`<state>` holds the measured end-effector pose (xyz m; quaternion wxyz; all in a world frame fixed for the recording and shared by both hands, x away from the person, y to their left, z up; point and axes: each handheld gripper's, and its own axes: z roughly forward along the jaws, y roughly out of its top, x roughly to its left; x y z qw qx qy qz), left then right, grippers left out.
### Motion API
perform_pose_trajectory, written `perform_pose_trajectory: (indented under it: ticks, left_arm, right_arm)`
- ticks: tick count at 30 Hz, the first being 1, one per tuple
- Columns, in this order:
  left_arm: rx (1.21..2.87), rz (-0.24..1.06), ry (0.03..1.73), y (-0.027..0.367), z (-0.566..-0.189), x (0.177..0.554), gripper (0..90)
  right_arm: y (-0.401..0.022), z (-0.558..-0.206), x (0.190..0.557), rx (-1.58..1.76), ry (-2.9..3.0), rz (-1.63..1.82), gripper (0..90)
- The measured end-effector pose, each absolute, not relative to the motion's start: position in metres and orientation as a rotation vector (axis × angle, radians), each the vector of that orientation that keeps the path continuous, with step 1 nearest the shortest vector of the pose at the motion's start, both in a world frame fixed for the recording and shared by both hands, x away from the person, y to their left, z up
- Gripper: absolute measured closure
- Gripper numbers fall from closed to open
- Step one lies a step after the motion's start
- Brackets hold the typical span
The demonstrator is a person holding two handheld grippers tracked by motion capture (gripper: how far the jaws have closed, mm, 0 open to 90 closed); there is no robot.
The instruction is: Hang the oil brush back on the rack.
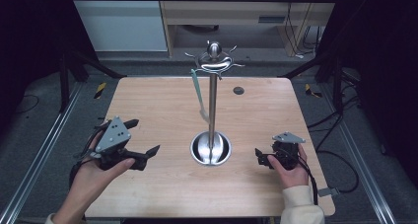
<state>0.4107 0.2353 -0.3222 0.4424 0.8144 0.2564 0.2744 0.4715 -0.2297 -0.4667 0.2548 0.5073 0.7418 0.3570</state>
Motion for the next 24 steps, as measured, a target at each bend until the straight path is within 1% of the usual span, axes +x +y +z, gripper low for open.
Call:
perform_pose_trajectory:
  ticks: [6, 10, 17, 24]
  left_arm:
    - [2.063, 0.684, 0.658, 0.253, -0.346, 0.407, 4.2]
    - [2.083, 0.693, 0.683, 0.263, -0.357, 0.409, 4.2]
    - [2.18, 0.698, 0.735, 0.274, -0.39, 0.419, 4.5]
    - [2.224, 0.702, 0.791, 0.284, -0.416, 0.433, 4.5]
  right_arm:
    - [-0.229, -0.464, 0.469, 1.337, 2.005, 0.987, 4.1]
    - [-0.229, -0.466, 0.469, 1.34, 2.019, 0.977, 5.7]
    - [-0.228, -0.467, 0.469, 1.352, 2.031, 0.966, 7.9]
    - [-0.228, -0.468, 0.47, 1.338, 2.043, 0.963, 8.2]
